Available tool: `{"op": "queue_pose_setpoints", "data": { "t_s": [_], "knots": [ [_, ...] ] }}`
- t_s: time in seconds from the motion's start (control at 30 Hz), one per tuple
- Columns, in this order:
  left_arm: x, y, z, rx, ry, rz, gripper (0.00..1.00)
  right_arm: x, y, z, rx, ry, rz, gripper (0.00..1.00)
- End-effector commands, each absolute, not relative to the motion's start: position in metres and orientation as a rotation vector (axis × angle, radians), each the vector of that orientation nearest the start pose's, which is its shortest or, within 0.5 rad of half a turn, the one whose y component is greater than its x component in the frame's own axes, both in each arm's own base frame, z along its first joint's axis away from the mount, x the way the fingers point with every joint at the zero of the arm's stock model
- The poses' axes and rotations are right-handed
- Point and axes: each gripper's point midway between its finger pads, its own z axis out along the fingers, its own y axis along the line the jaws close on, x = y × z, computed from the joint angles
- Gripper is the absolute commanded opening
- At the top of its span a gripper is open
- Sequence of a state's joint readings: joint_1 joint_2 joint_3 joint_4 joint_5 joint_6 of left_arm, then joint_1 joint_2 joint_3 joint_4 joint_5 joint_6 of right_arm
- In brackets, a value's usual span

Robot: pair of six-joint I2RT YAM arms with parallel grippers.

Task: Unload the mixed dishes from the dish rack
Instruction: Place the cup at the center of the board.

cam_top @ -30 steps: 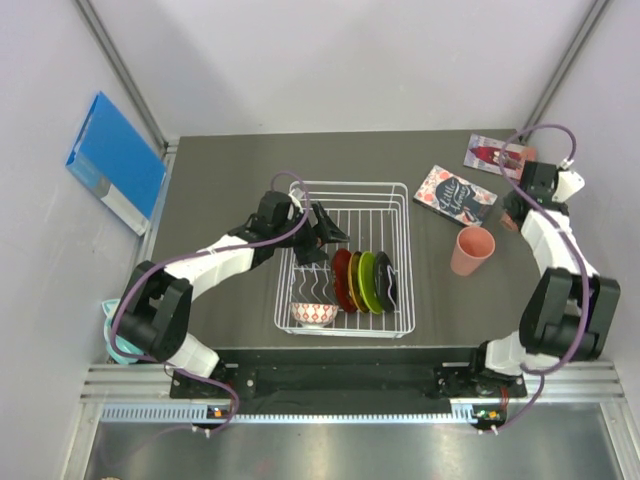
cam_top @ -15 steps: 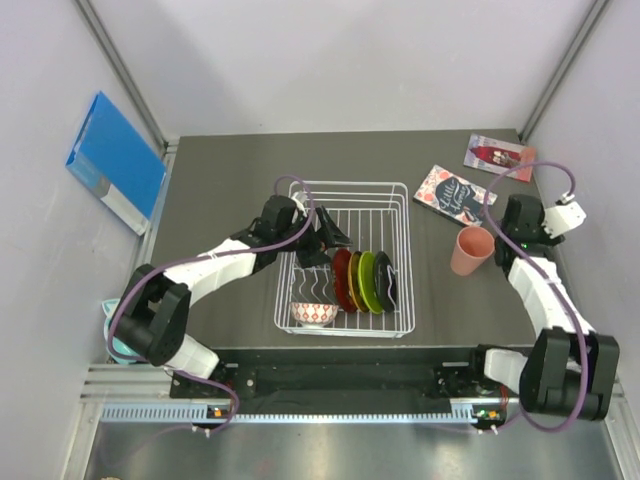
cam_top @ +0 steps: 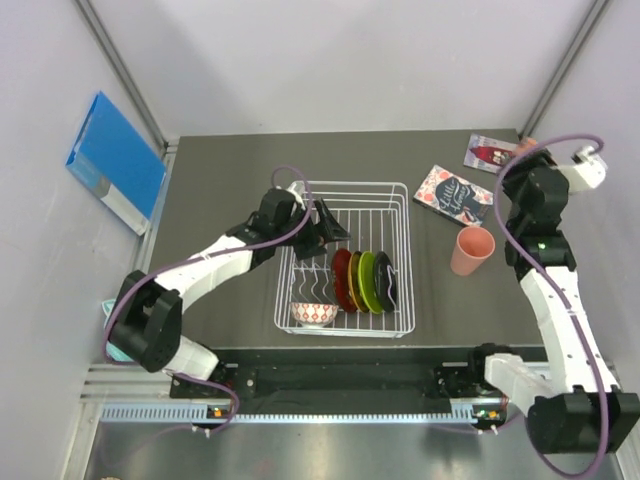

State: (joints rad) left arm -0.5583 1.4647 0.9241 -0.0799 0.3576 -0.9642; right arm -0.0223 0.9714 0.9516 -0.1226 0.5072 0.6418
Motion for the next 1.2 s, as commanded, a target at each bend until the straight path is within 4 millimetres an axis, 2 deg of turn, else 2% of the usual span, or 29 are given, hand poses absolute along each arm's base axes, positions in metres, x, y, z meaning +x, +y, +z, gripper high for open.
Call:
{"op": "queue_pose_setpoints", "data": {
  "t_s": [0.0, 0.03, 0.07, 0.1, 0.13, 0.2, 0.23, 0.27, 0.3, 0.33, 0.37, 0.43, 0.47, 0.53, 0.67, 0.8, 0.97, 1.03, 1.07, 1.1, 1.13, 1.17],
  "knots": [
    [0.315, -0.280, 0.213, -0.135, 2.253, -1.029, 0.96, 0.352, 0.034, 0.394, 0.454, 1.480, 0.340, 0.00],
    [0.317, -0.275, 0.216, -0.100, 2.246, -0.979, 0.96, 0.349, 0.049, 0.392, 0.394, 1.501, 0.365, 0.00],
    [0.320, -0.269, 0.221, -0.092, 2.234, -0.935, 0.96, 0.343, 0.077, 0.388, 0.286, 1.532, 0.390, 0.00],
    [0.324, -0.256, 0.230, -0.117, 2.220, -0.846, 0.92, 0.336, 0.092, 0.389, 0.225, 1.533, 0.408, 0.00],
    [0.326, -0.247, 0.232, -0.110, 2.210, -0.779, 0.85, 0.327, 0.115, 0.385, 0.156, 1.555, 0.438, 0.00],
    [0.327, -0.227, 0.247, -0.133, 2.181, -0.673, 0.69, 0.317, 0.131, 0.377, 0.069, 1.584, 0.428, 0.00],
    [0.332, -0.214, 0.252, -0.145, 2.149, -0.593, 0.66, 0.308, 0.149, 0.371, 0.003, 1.606, 0.456, 0.00],
    [0.331, -0.210, 0.257, -0.138, 2.134, -0.576, 0.68, 0.303, 0.156, 0.361, -0.047, 1.624, 0.453, 0.00],
    [0.328, -0.206, 0.267, -0.114, 2.100, -0.573, 0.74, 0.296, 0.164, 0.359, -0.088, 1.620, 0.476, 0.00],
    [0.327, -0.206, 0.273, -0.106, 2.082, -0.585, 0.98, 0.283, 0.183, 0.355, -0.182, 1.621, 0.546, 0.00],
    [0.323, -0.208, 0.279, -0.085, 2.069, -0.614, 0.99, 0.277, 0.191, 0.342, -0.237, 1.623, 0.555, 0.00],
    [0.313, -0.214, 0.296, -0.037, 1.999, -0.701, 0.99, 0.256, 0.206, 0.340, -0.317, 1.587, 0.601, 0.00],
    [0.306, -0.218, 0.294, -0.019, 2.000, -0.744, 0.99, 0.251, 0.210, 0.330, -0.346, 1.586, 0.602, 0.00],
    [0.294, -0.226, 0.310, 0.034, 1.941, -0.849, 0.99, 0.234, 0.221, 0.330, -0.404, 1.562, 0.655, 0.00],
    [0.267, -0.253, 0.314, 0.187, 1.940, -1.057, 0.99, 0.216, 0.236, 0.323, -0.485, 1.547, 0.729, 0.00],
    [0.251, -0.270, 0.313, 0.276, 1.927, -1.205, 0.98, 0.205, 0.248, 0.323, -0.546, 1.526, 0.793, 0.00],
    [0.245, -0.283, 0.304, 0.297, 1.960, -1.316, 0.96, 0.201, 0.251, 0.324, -0.560, 1.510, 0.812, 0.00],
    [0.241, -0.290, 0.310, 0.312, 1.934, -1.389, 0.94, 0.197, 0.254, 0.323, -0.582, 1.509, 0.831, 0.00],
    [0.241, -0.294, 0.304, 0.312, 1.947, -1.413, 0.93, 0.197, 0.254, 0.320, -0.584, 1.515, 0.831, 0.00],
    [0.243, -0.297, 0.310, 0.307, 1.919, -1.443, 0.92, 0.197, 0.256, 0.319, -0.589, 1.519, 0.837, 0.00],
    [0.242, -0.299, 0.309, 0.314, 1.917, -1.462, 0.91, 0.197, 0.257, 0.325, -0.581, 1.495, 0.848, 0.00],
    [0.243, -0.301, 0.302, 0.307, 1.931, -1.470, 0.90, 0.198, 0.258, 0.322, -0.580, 1.501, 0.845, 0.00]
  ]
}}
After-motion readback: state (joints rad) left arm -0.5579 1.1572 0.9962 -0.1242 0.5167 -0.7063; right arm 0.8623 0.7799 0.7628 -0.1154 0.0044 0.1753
